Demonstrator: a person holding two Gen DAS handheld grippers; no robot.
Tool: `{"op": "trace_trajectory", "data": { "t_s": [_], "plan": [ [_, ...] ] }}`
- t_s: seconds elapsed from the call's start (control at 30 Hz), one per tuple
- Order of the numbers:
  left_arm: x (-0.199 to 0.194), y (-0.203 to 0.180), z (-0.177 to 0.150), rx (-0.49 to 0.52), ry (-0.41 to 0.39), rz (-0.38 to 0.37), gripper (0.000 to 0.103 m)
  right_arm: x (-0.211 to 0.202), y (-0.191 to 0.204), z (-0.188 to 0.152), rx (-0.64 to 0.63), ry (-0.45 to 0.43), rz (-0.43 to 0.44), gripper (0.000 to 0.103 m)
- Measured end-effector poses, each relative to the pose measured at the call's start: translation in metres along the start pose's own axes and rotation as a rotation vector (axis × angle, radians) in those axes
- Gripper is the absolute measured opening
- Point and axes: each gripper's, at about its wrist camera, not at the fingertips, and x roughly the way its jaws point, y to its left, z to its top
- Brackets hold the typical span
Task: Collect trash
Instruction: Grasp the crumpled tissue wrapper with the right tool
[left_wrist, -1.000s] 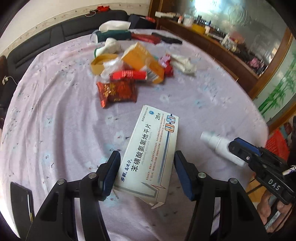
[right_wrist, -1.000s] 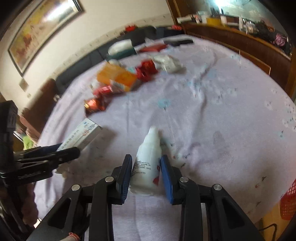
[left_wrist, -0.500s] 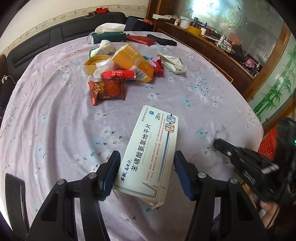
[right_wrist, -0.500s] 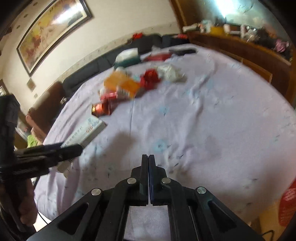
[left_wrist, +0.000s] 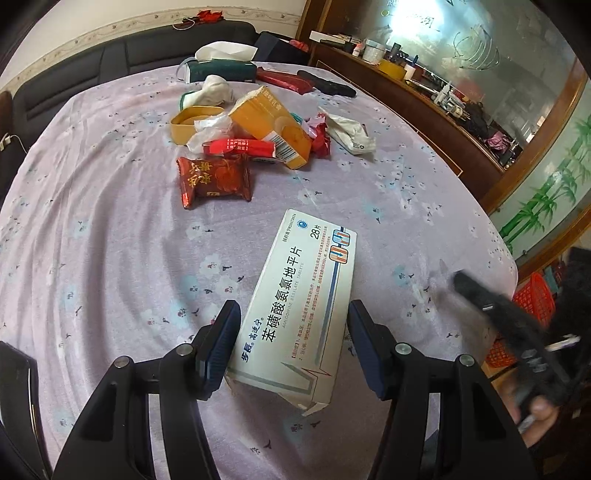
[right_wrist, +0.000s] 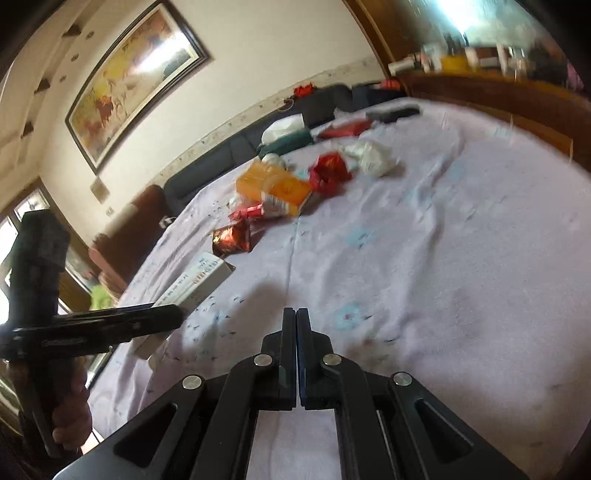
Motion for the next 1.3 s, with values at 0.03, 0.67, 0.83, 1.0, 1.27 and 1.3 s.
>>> {"op": "trace_trajectory", "data": {
  "t_s": [0.03, 0.67, 0.83, 1.0, 1.27, 1.3],
  "plan": [
    [0.0, 0.0, -0.001, 0.001, -0.001, 0.001, 0.059, -0.009, 0.004, 0.003, -0.017, -0.014, -0.003, 0.0],
    [-0.027, 0.0, -0.004, -0.016, -0.065, -0.019, 0.059, -0.075, 0.012, 0.024, -0.046, -0.099, -0.053, 0.039],
    [-0.045, -0.003, 0.005, -0.02, -0.113, -0.013, 0.059, -0.084, 0.013, 0.039, -0.041, -0.121, -0.032, 0.056],
    [-0.055, 0.006, 0.024, -0.052, -0.15, 0.009, 0.059, -0.077, 0.021, 0.058, -0.051, -0.133, 0.002, 0.063],
    [-0.05, 0.019, 0.046, -0.078, -0.174, 0.045, 0.059, -0.02, 0.015, 0.087, -0.03, -0.069, 0.047, 0.063],
    [-0.048, 0.021, 0.048, -0.083, -0.173, 0.047, 0.059, -0.01, 0.013, 0.091, -0.032, -0.056, 0.042, 0.063]
  ]
}}
